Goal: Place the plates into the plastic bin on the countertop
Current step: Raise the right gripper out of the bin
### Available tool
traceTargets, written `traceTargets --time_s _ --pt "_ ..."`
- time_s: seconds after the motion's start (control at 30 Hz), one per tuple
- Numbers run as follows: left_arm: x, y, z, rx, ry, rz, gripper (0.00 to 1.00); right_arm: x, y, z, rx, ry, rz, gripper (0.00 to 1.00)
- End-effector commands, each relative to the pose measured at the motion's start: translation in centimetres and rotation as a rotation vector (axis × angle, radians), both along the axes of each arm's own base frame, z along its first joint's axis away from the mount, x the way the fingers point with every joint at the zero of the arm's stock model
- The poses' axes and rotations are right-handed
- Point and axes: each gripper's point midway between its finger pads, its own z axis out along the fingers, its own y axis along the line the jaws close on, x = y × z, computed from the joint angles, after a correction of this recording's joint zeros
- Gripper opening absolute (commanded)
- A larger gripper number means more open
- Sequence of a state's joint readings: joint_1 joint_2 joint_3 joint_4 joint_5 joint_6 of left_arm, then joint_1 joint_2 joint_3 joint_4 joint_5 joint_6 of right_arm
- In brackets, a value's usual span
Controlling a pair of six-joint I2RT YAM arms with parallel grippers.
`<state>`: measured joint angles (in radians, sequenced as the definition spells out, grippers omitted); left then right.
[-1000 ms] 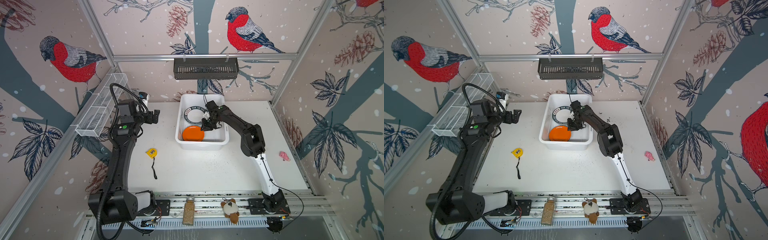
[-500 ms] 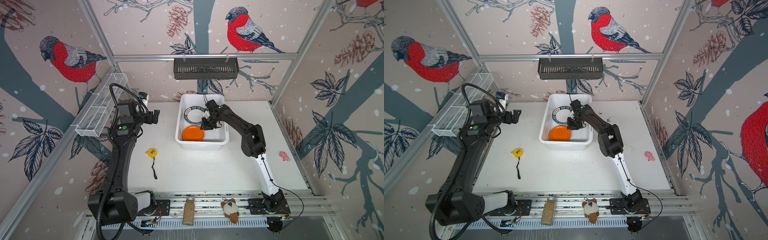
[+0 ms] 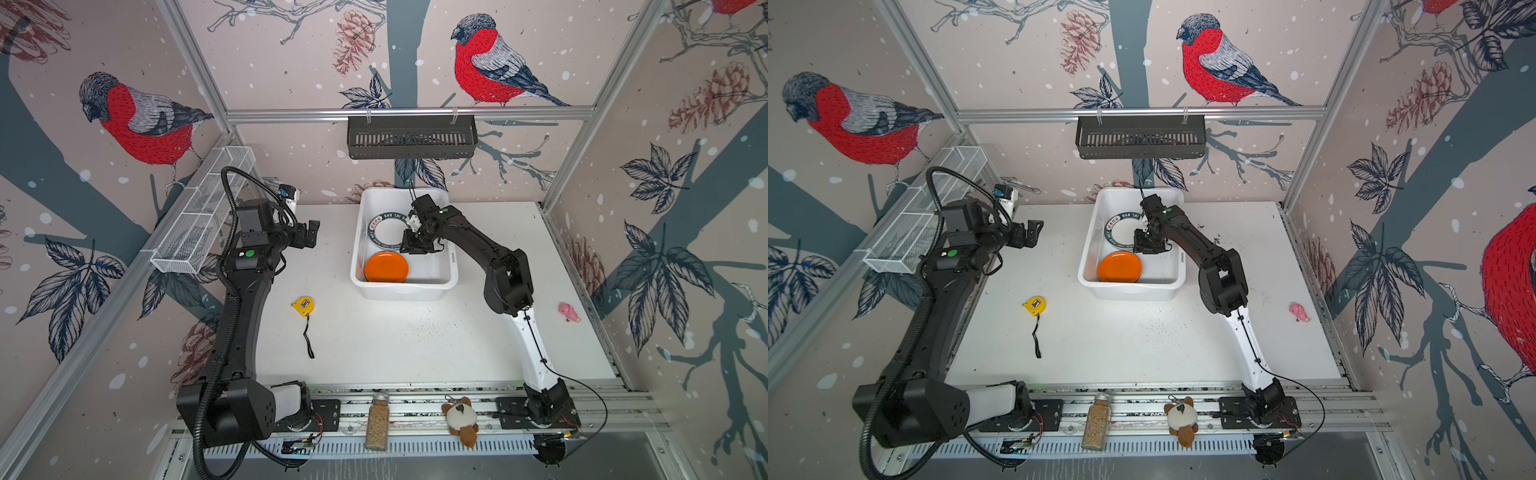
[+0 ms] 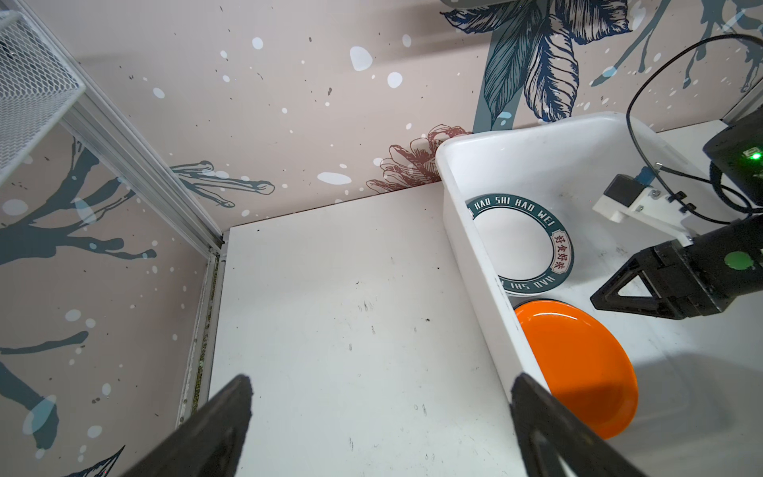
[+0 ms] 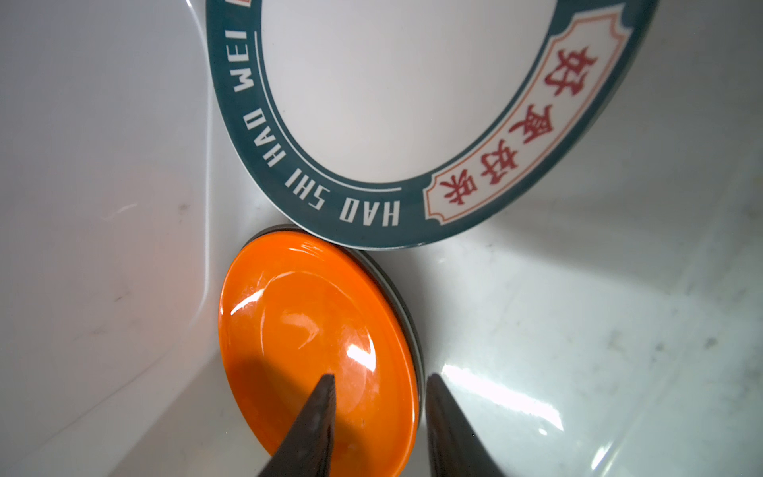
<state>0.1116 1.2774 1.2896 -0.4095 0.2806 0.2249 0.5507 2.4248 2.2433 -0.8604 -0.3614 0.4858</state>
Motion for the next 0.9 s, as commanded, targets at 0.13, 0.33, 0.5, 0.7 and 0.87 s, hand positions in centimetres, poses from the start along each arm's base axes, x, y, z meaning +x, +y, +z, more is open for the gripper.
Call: traceTargets --time_s 0.13,0.33,0.5,0.7,0.87 --pt "1.1 1.6 -0.5 0.068 0.001 0.063 0.97 1.9 -1.1 2.3 -0.100 -0.189 -0.004 0.43" --pt "1.9 2.6 -1.5 0.082 0.029 0.113 0.97 4.9 -2.6 8.8 -0.110 -0.421 -0.083 0.44" --pt "2.0 3.4 -1.7 0.045 0.031 0.189 0.97 7.0 -4.1 17.4 -0.045 -0.641 -0.197 0.49" --pt "1.7 4.0 -4.0 -0.020 0.109 0.265 0.97 7.2 -7.6 24.9 0.026 -0.809 -0.324 0.56" --pt "2.0 3.8 -4.1 -0.102 0.117 0.300 0.97 4.9 -11.1 27.4 0.039 -0.887 -0.387 0.60"
